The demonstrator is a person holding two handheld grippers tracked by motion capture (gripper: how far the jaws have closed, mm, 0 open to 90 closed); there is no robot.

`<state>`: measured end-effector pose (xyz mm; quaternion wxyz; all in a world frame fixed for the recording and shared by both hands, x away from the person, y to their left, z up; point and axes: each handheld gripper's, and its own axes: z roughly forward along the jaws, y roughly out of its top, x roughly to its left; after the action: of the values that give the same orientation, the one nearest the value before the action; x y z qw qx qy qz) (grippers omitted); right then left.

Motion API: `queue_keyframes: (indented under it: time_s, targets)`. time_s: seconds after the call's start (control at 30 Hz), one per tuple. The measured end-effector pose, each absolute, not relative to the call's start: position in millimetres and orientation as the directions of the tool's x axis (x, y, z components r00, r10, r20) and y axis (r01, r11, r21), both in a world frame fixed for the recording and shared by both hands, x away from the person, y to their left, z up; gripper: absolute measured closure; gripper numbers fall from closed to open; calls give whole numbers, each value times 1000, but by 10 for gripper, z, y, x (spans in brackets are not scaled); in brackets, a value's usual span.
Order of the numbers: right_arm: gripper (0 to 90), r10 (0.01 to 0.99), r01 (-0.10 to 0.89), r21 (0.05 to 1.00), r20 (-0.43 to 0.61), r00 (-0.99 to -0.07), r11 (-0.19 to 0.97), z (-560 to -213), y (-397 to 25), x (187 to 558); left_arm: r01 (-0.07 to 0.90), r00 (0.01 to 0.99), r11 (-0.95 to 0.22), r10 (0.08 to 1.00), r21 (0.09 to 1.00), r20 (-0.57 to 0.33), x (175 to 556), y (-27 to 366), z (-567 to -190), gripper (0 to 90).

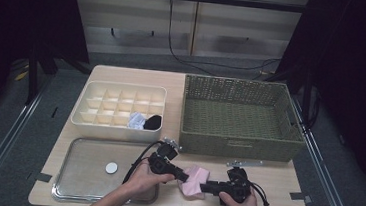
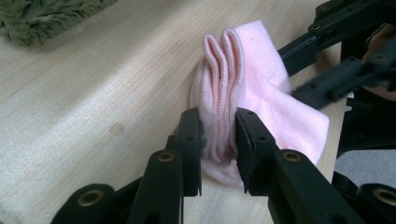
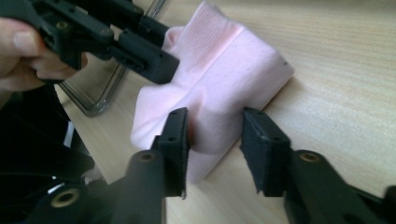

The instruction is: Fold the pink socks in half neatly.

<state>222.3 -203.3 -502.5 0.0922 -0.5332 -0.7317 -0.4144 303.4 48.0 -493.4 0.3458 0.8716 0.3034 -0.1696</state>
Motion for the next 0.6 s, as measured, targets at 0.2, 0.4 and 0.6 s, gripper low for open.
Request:
queue_keyframes:
  time_s: [0.2,0.4,0.6]
  targets:
    - [826,692,860,508,603,-396,49,-5015,-2080,2260,656,745,-584,403,478,-531,2964,479,-4937,705]
    - [845,712,847,530,574,-404,54,-4936,-2148,2281,645,744,-607,359,465,-564,2893,448,-4939,642]
    - [850,716,841,534,553,-426,88,-4894,-2145,2308,680,715,-561,362,473,-598,2984,451,-4949,584]
